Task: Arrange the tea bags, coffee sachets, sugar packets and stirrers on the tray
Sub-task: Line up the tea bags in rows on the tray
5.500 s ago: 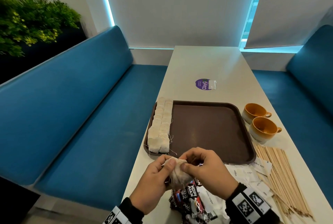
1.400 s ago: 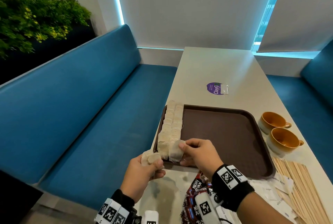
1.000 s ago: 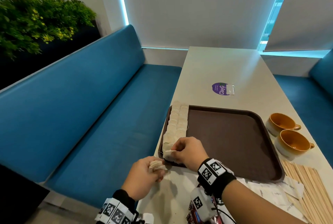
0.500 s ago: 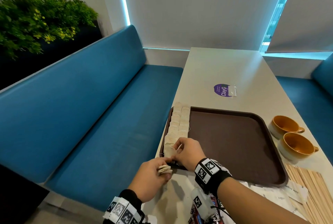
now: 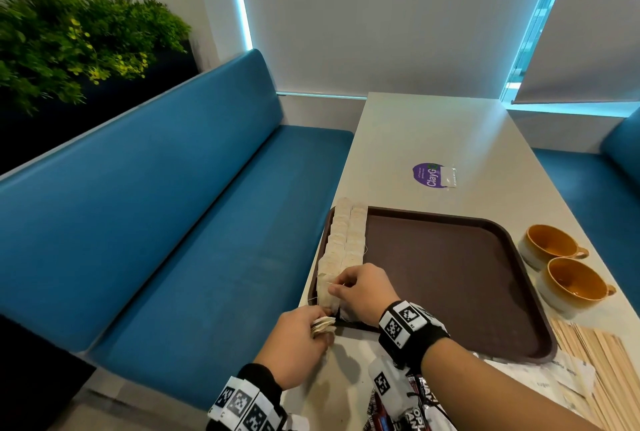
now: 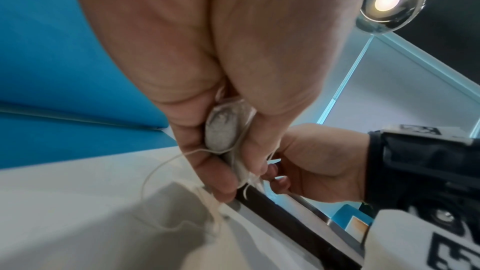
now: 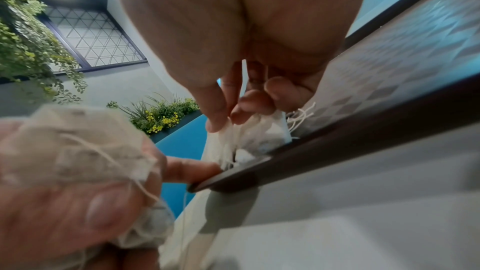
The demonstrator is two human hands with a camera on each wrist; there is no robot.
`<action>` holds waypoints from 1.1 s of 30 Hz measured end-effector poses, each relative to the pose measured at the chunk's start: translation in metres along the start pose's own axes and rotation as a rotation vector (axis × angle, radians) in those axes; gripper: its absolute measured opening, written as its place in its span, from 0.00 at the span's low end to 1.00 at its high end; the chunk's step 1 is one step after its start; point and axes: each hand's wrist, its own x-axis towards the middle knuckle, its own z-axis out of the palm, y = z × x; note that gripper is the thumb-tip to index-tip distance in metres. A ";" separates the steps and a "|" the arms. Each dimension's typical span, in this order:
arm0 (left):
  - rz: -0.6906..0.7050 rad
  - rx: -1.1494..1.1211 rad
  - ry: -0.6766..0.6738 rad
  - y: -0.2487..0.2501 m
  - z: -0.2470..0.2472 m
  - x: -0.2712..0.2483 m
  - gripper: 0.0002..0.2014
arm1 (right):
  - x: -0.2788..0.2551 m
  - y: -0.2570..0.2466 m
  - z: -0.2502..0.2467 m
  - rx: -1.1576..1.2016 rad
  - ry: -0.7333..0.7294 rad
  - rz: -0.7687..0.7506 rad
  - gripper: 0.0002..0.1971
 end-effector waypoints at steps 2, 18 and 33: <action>0.002 0.007 0.003 0.001 0.000 0.003 0.04 | 0.001 -0.002 0.000 0.037 0.001 0.009 0.05; -0.140 -0.926 0.082 0.015 -0.009 -0.012 0.11 | -0.048 -0.008 -0.028 0.462 -0.141 -0.165 0.13; -0.151 -0.904 -0.009 0.031 0.002 -0.017 0.14 | -0.065 0.015 -0.036 0.646 -0.133 -0.035 0.06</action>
